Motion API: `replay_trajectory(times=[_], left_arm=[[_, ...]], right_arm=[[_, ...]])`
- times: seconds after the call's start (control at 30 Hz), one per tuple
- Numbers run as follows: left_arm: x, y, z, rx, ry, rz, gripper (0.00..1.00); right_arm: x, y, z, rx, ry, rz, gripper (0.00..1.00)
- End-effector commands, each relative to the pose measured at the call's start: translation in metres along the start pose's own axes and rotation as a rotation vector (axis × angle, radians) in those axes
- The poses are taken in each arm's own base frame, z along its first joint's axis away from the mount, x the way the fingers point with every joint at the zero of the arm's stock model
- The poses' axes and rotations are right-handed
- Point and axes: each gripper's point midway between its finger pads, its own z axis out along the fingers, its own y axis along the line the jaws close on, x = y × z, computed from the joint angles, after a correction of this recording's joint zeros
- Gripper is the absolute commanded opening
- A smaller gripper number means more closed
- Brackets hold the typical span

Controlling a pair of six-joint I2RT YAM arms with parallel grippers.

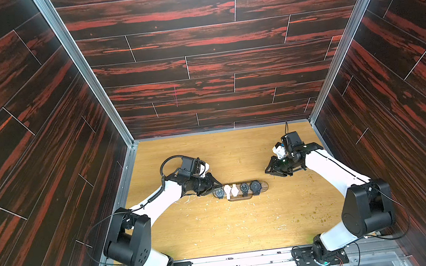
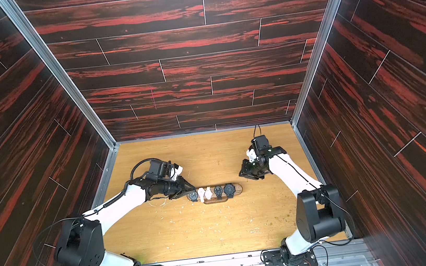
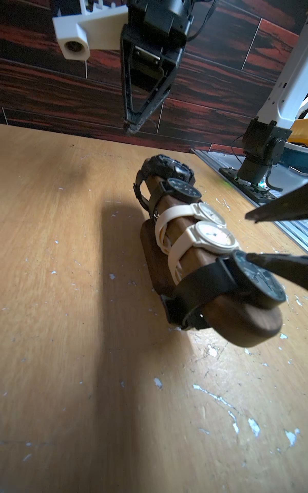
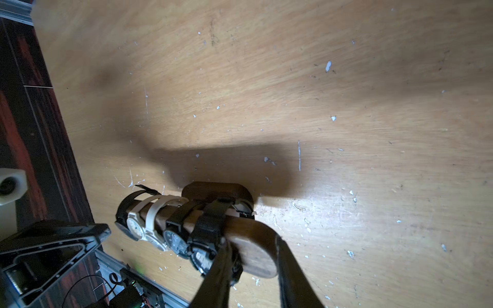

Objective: Place watch on stand
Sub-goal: Place the watch on the stand, then reset both arms

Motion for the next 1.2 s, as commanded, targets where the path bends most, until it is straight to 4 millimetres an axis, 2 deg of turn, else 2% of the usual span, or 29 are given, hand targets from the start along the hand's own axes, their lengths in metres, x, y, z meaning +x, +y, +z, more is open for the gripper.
replay_trajectory(times=[0.0, 0.2, 0.3, 0.43, 0.6, 0.63, 0.67, 0.7, 0.73, 0.77, 0.8, 0.9, 1.03, 1.17], left_arm=[[-0.003, -0.015, -0.015, 0.011, -0.031, 0.039, 0.24], [-0.006, -0.022, -0.032, 0.016, -0.081, 0.063, 0.24], [-0.012, -0.025, -0.048, 0.017, -0.134, 0.08, 0.24], [-0.027, -0.022, -0.083, -0.049, -0.271, 0.128, 0.26], [-0.053, -0.024, -0.126, -0.161, -0.501, 0.198, 0.39], [-0.058, -0.027, -0.133, -0.164, -0.53, 0.208, 0.74], [-0.062, -0.03, -0.138, -0.171, -0.556, 0.215, 1.0], [-0.066, -0.032, -0.142, -0.179, -0.579, 0.222, 1.0], [-0.07, -0.034, -0.147, -0.189, -0.6, 0.231, 1.0], [-0.073, -0.034, -0.15, -0.202, -0.615, 0.237, 1.0], [-0.077, -0.034, -0.153, -0.217, -0.633, 0.243, 1.0], [-0.086, -0.029, -0.166, -0.278, -0.697, 0.254, 1.0], [-0.101, -0.016, -0.193, -0.39, -0.851, 0.226, 1.0], [-0.111, -0.018, -0.213, -0.4, -0.977, 0.217, 1.0]], right_arm=[[0.007, 0.001, -0.008, 0.002, -0.001, -0.006, 0.32], [0.009, 0.003, -0.016, 0.015, -0.02, -0.02, 0.32], [0.006, 0.005, -0.026, 0.023, -0.061, -0.036, 0.32], [-0.002, 0.014, -0.047, 0.017, -0.156, -0.086, 0.32], [-0.015, 0.019, -0.075, 0.046, -0.262, -0.12, 0.32], [-0.016, 0.02, -0.08, 0.045, -0.278, -0.121, 0.32], [-0.018, 0.022, -0.084, 0.045, -0.293, -0.121, 0.34], [-0.02, 0.024, -0.089, 0.042, -0.312, -0.123, 0.4], [-0.021, 0.025, -0.094, 0.045, -0.329, -0.126, 0.52], [-0.023, 0.025, -0.098, 0.048, -0.344, -0.128, 0.95], [-0.025, 0.026, -0.103, 0.056, -0.365, -0.134, 0.98], [-0.034, 0.026, -0.121, 0.088, -0.441, -0.156, 0.98], [-0.047, 0.027, -0.145, 0.123, -0.562, -0.177, 0.98], [-0.058, 0.028, -0.163, 0.145, -0.662, -0.191, 0.98]])
